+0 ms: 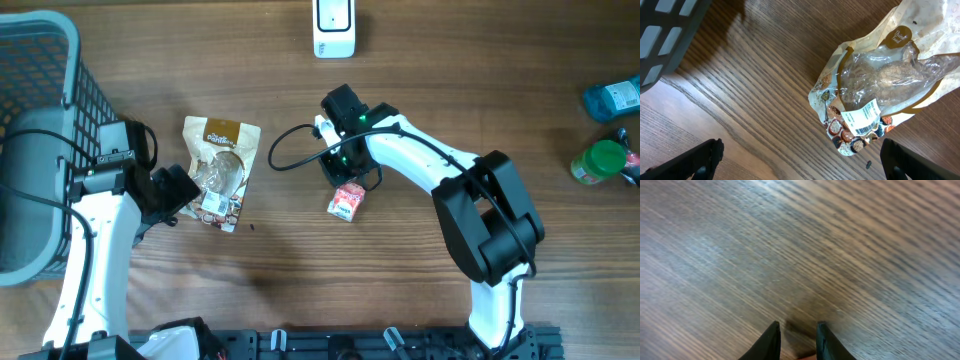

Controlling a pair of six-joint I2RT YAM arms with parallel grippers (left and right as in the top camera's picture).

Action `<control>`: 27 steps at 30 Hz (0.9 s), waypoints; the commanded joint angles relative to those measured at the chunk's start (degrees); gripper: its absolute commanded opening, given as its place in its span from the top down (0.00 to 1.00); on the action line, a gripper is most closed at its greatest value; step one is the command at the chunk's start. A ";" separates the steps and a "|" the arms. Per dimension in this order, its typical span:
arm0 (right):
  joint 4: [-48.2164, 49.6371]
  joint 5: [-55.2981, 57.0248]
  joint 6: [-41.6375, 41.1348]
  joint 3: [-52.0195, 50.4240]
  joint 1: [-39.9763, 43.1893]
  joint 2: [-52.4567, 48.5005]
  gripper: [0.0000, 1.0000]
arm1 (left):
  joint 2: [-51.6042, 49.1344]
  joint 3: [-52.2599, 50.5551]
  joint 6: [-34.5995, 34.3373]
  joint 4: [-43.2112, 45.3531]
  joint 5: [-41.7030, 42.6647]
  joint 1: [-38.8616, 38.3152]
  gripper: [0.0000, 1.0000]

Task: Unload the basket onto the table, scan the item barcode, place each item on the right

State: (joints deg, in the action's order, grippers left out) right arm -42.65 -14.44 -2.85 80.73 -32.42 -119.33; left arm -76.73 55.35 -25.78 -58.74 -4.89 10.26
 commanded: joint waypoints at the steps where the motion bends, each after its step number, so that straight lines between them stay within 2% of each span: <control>1: 0.00 -0.50 -0.31 -0.15 0.28 -2.60 0.30 | -0.15 -0.07 -0.33 0.02 -0.98 0.50 0.00; 2: -0.46 1.31 -0.26 0.79 0.48 -2.60 0.25 | -0.15 -0.07 -0.33 0.02 -0.98 0.50 0.00; 3: -7.10 5.60 2.51 7.72 0.94 -2.58 0.00 | -0.15 -0.07 -0.33 0.02 -0.98 0.50 0.00; 5: -16.24 6.10 8.07 15.96 0.98 -2.58 0.00 | -0.15 -0.07 -0.33 0.02 -0.98 0.50 0.00; 8: -28.81 4.04 11.76 25.99 0.87 -2.51 0.00 | -0.15 -0.07 -0.33 0.04 -0.98 0.50 0.00; 12: -34.27 4.09 11.91 26.14 0.13 -2.27 0.00 | -0.15 -0.07 -0.33 0.02 -0.98 0.50 0.00; 19: -34.53 4.81 11.54 19.43 -2.08 -2.29 0.00 | -0.15 -0.07 -0.33 0.22 -0.98 0.50 0.00; 22: -27.39 15.54 5.51 11.80 -5.99 -2.29 0.00 | -0.15 -0.07 -0.35 0.20 -0.96 0.50 0.00; 27: -18.34 21.57 5.18 4.37 -11.80 -2.29 0.00 | -0.15 -0.07 -0.35 -0.04 -0.96 0.50 0.00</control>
State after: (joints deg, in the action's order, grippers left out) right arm -63.59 0.38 4.08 87.70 -42.74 -121.64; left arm -76.73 55.35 -25.78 -58.72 -5.06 10.26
